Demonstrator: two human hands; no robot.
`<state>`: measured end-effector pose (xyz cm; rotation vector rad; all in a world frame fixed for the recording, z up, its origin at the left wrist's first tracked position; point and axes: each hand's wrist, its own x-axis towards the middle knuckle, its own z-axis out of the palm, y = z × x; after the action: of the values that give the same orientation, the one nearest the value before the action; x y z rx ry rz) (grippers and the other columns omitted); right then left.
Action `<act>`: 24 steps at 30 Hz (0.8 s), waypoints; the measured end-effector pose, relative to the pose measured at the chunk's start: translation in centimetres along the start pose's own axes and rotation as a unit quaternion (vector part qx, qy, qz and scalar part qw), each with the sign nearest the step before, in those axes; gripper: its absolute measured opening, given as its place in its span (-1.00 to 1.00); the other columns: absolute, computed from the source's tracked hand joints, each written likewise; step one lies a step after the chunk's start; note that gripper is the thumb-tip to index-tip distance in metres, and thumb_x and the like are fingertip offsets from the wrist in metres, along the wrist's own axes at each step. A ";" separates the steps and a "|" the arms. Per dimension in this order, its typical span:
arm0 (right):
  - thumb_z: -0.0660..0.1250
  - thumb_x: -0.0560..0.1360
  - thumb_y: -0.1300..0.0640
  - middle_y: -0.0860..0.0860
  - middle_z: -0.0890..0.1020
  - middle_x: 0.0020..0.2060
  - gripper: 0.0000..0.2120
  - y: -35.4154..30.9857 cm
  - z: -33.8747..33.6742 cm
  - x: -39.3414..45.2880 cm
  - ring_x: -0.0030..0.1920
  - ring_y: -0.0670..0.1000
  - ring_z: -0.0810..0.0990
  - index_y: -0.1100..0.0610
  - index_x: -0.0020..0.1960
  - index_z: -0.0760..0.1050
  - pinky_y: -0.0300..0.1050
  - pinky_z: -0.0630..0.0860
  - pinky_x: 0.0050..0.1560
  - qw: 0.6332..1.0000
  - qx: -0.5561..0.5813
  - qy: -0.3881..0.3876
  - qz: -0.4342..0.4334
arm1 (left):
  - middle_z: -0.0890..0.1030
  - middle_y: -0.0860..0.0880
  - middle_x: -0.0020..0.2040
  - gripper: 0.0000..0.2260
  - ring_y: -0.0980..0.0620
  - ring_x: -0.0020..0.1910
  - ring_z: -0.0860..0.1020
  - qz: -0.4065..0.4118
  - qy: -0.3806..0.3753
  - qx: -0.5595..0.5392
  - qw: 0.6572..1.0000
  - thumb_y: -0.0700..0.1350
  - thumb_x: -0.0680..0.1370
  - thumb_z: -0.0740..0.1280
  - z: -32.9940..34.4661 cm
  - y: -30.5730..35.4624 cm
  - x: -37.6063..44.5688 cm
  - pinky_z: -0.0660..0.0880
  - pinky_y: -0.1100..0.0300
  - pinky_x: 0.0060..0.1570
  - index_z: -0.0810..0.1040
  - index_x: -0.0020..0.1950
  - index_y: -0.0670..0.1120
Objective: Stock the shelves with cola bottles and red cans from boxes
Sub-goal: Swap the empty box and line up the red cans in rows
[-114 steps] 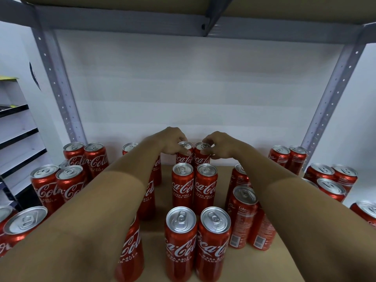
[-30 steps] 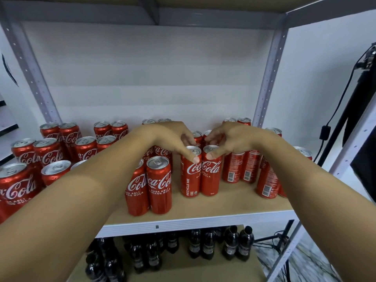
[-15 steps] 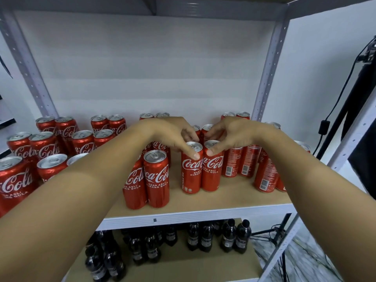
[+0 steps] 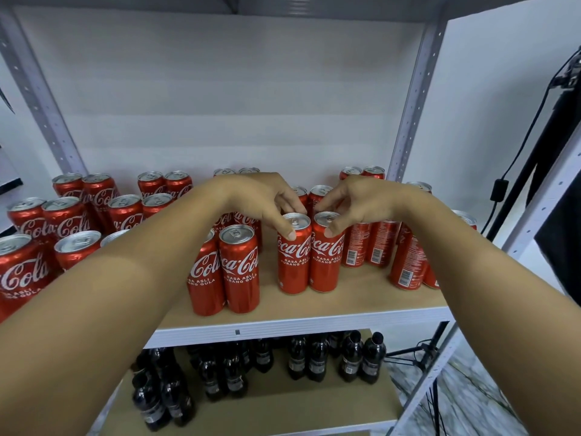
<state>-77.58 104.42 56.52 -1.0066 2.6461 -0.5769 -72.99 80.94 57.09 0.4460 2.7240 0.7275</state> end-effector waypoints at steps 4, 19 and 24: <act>0.63 0.33 -0.08 -0.11 0.69 0.11 -0.45 0.1 0.4 -0.1 0.04 -0.12 0.66 0.01 0.27 0.62 -0.21 0.59 0.08 1.000 0.000 0.009 -0.004 | 0.72 0.19 0.11 -0.48 0.25 0.05 0.68 -0.002 -0.007 -0.014 1.000 -0.06 0.40 0.63 0.0 -0.2 -0.1 0.61 0.13 0.21 0.62 0.35 0.07; 0.62 0.37 0.05 -0.03 0.74 0.01 -0.59 0.2 0.3 -1.5 -0.16 -0.21 0.70 0.03 0.19 0.67 -0.47 0.50 -0.26 0.998 0.059 -0.008 -0.004 | 0.74 0.18 0.00 -0.68 0.29 -0.02 0.68 0.066 0.032 0.005 0.997 -0.01 0.44 0.60 1.1 1.1 -1.1 0.69 -0.01 0.06 0.73 0.17 -0.03; 0.61 0.38 0.08 -0.18 0.74 -0.14 -0.61 0.0 0.2 -2.5 -0.20 -0.25 0.68 0.04 0.19 0.67 -0.43 0.51 -0.25 0.998 0.062 -0.015 -0.009 | 0.74 0.16 0.04 -0.70 0.27 0.00 0.68 0.085 0.021 0.002 0.996 -0.02 0.46 0.59 1.4 1.5 -1.4 0.67 -0.05 0.11 0.73 0.17 -0.02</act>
<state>-75.66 106.07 56.58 -0.9947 2.5430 -0.7142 -70.95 82.30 56.99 0.6790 2.7514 0.7818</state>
